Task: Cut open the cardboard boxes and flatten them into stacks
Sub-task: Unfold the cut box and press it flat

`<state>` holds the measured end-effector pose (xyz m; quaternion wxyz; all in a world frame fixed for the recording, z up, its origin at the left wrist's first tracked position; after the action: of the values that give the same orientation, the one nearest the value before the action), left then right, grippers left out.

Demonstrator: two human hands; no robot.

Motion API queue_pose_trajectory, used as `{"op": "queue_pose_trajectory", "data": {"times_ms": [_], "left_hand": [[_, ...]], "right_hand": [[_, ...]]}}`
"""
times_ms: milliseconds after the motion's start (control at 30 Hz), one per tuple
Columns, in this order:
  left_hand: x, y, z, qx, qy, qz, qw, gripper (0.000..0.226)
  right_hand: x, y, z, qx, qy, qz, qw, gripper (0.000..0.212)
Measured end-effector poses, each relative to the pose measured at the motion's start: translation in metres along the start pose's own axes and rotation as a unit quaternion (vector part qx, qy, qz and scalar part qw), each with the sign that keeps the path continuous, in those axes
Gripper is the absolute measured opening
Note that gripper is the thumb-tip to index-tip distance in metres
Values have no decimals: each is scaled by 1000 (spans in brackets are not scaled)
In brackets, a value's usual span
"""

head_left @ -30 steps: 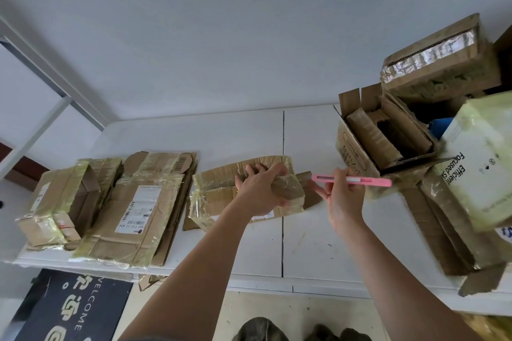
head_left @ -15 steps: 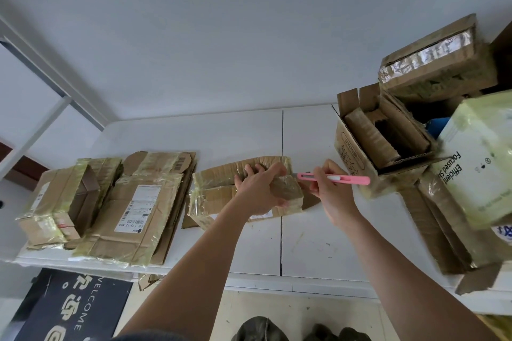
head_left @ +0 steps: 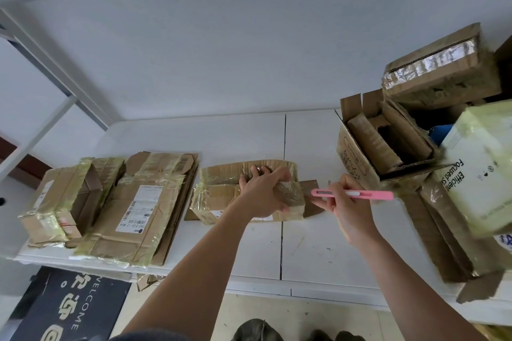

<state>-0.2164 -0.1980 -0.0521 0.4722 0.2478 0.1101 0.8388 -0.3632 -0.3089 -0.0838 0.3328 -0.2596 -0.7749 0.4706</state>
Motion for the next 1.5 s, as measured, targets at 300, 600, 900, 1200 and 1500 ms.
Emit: {"op": "queue_pose_trajectory", "data": {"times_ms": [300,600,900,1200,1500], "left_hand": [[-2,-2,2,40,17,2,999,57],[0,0,2,56,21,13,998,57],[4,4,5,70,31,25,997,55],[13,4,12,85,44,10,995,73],[33,-25,36,-39,155,23,987,71]], "right_hand": [[-8,19,-11,13,49,-12,999,30],[8,7,1,36,-10,-1,999,36],[-3,12,-12,86,13,10,996,35],[25,14,3,56,47,41,997,22],[35,-18,21,382,36,286,878,19]]}}
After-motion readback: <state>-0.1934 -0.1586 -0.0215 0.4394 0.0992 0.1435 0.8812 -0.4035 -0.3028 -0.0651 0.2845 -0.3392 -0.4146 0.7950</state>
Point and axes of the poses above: each hand's wrist, its own x-axis away from the middle knuckle, its own z-axis out of the back of the hand, y = z × x, the point moved 6 cm from there along -x, towards the middle knuckle, and after that the axes turned 7 degrees about -z, right-handed, at the moved point
